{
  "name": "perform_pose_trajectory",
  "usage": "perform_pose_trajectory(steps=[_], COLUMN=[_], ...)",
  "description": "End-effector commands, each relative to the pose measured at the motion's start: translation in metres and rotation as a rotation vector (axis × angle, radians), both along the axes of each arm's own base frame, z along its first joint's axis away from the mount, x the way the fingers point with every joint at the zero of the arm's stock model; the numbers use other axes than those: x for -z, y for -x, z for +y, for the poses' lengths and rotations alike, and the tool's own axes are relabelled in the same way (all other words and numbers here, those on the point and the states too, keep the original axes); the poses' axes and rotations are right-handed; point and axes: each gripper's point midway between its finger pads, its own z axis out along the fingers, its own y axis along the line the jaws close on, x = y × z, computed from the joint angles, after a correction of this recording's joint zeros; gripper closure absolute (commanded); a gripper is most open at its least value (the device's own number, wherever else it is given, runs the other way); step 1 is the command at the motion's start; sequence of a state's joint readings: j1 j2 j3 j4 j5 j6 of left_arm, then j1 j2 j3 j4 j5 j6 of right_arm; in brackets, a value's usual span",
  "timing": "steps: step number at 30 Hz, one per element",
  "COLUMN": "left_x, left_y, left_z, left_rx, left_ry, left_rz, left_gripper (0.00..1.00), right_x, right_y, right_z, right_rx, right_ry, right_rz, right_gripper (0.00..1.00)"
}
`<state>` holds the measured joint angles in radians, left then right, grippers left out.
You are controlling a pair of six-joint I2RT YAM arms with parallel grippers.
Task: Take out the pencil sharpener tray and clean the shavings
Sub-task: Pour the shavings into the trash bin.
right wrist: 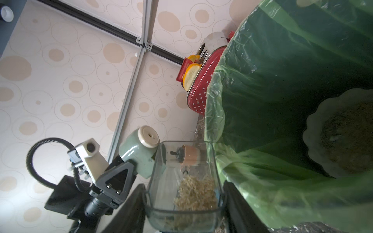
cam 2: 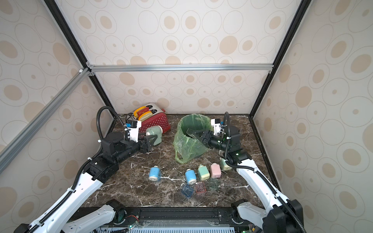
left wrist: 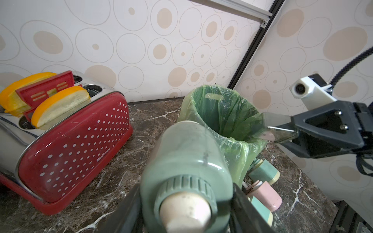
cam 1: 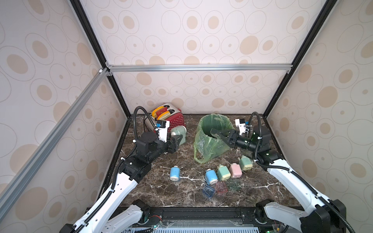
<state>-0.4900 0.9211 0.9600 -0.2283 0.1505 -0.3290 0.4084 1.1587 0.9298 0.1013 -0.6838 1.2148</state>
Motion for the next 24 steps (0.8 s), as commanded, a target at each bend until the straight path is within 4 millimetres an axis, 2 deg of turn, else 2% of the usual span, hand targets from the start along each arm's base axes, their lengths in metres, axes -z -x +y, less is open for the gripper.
perform_pose_trajectory(steps=[1, 5, 8, 12, 17, 20, 24], left_x=[-0.016, -0.017, -0.018, -0.019, -0.023, -0.026, -0.027], left_y=[0.004, 0.005, 0.007, 0.008, 0.011, 0.014, 0.015], left_z=[0.007, 0.008, 0.007, 0.007, 0.007, 0.008, 0.009], left_rx=[-0.018, -0.017, -0.008, -0.007, 0.000, 0.000, 0.000], left_ry=[0.003, 0.006, 0.013, 0.024, 0.035, 0.040, 0.044], left_rz=[-0.062, -0.066, -0.071, -0.079, -0.090, -0.098, -0.102], left_gripper=[1.00, 1.00, 1.00, 1.00, 1.00, 1.00, 1.00], right_x=[-0.014, -0.007, -0.017, -0.023, -0.037, -0.030, -0.034], right_y=[-0.006, -0.024, -0.041, -0.057, -0.073, -0.080, -0.082], right_z=[0.005, 0.001, -0.002, -0.009, -0.010, -0.008, -0.013], right_rx=[-0.027, 0.012, 0.059, 0.136, 0.177, 0.184, 0.217], right_ry=[-0.056, -0.109, -0.250, -0.337, -0.349, -0.355, -0.392], right_rz=[0.110, 0.292, 0.379, 0.498, 0.525, 0.567, 0.536], right_gripper=[0.85, 0.87, 0.93, 0.97, 0.98, 0.99, 0.99])
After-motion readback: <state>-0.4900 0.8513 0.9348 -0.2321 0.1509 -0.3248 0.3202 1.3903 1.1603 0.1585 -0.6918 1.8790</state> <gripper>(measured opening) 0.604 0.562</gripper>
